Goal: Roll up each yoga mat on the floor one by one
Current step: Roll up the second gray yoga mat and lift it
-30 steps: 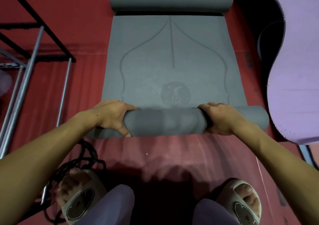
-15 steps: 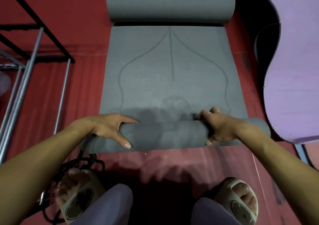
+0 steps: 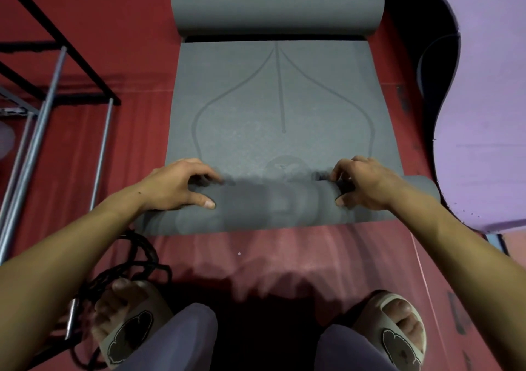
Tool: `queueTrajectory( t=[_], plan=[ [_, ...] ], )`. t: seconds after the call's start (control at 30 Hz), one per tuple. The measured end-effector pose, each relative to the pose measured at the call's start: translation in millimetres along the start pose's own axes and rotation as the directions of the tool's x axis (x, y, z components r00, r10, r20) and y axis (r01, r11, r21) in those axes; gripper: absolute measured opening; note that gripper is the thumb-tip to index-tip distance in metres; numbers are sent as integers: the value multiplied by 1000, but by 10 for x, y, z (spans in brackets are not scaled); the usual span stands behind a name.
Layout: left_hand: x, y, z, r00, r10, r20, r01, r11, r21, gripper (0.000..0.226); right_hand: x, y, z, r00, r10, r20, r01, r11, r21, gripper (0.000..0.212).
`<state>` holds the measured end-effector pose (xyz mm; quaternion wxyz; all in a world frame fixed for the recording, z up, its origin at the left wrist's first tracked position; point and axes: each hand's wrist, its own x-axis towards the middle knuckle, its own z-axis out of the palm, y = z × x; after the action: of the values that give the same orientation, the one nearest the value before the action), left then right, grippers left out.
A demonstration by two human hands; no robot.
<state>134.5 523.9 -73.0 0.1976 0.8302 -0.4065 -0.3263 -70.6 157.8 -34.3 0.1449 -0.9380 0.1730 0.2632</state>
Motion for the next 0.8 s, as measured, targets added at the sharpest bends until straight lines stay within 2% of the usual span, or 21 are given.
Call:
queueTrajectory(
  t=[0.13,0.27,0.4,0.53,0.63,0.7,0.8],
  plan=[
    [27,33,-7,996,85,41,-87,995,42,55,-6,-62,-31,1000,22,-5,-22,999,-32,55],
    [26,32,0,994,92,60,-94,995,34,47,-55,-104,-57,999,27,-20,-27,999,-45,51],
    [26,33,-1,995,75,73,-76,997,18,46,-91,-155,-70,997,-11,-80,3,995,-103,51],
    [45,116,-62,994,24,109,-33,996,84,43,-140,-158,-35,983,-97,-155,66,979,-191,37],
    [20,275,-105,994,-32,109,13,985,170,42,-187,-169,-70,980,-119,-160,85,975,-205,34],
    [-13,363,-86,996,-68,64,47,957,285,54,-221,-200,-112,985,-119,-122,89,969,-232,40],
    [-49,427,-10,998,-55,12,46,924,380,71,-288,-260,-121,994,-89,-61,72,968,-241,71]
  ],
)
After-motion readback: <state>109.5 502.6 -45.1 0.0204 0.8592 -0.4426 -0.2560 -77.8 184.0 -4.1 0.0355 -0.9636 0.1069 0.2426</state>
